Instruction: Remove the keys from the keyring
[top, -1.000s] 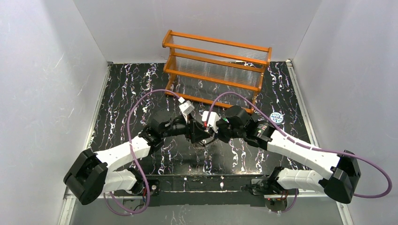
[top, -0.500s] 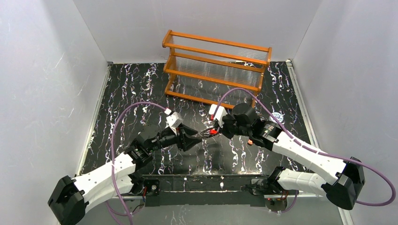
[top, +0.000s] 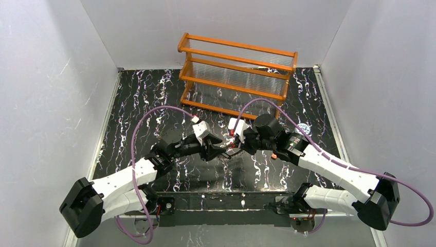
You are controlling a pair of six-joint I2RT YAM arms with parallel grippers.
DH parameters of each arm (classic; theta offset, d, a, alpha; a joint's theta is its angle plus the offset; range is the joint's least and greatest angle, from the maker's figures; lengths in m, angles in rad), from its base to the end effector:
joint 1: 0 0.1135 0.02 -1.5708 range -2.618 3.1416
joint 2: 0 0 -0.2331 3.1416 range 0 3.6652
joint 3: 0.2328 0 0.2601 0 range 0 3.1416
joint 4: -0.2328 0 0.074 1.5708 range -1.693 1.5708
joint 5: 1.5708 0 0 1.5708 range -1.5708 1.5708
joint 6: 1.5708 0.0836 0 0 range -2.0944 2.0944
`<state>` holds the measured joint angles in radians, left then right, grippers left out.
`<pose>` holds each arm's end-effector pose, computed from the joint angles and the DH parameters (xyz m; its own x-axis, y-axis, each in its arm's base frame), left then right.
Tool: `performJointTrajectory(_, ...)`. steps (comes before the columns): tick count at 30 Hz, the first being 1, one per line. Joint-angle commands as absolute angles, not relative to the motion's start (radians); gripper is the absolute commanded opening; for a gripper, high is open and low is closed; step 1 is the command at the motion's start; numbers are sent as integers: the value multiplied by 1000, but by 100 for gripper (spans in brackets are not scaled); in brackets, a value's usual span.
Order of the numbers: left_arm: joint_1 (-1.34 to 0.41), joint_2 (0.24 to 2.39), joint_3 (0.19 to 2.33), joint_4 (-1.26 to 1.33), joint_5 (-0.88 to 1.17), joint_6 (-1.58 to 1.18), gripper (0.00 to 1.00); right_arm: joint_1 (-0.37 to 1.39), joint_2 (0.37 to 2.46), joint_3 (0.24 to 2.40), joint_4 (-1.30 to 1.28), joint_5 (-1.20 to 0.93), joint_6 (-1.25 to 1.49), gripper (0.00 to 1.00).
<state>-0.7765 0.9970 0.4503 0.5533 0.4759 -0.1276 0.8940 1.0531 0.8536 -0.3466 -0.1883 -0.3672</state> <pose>0.1794 -0.2300 0.2299 -0.1162 -0.0444 -0.9922 0.9426 0.3099 -0.1242 0.1744 0.2421 0.2436 0.0073 -0.5540 -0.8325 -0.9250 0.3125 -0.2160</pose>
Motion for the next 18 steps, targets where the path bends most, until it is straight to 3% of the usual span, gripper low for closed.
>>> performJointTrajectory(1,-781,1014,509,598,595,-7,43,891,1022,880,-317,-225,-376,1)
performJointTrajectory(18,-810,1127,534,716,558,70,28,892,1031,884,-301,-222,-324,1)
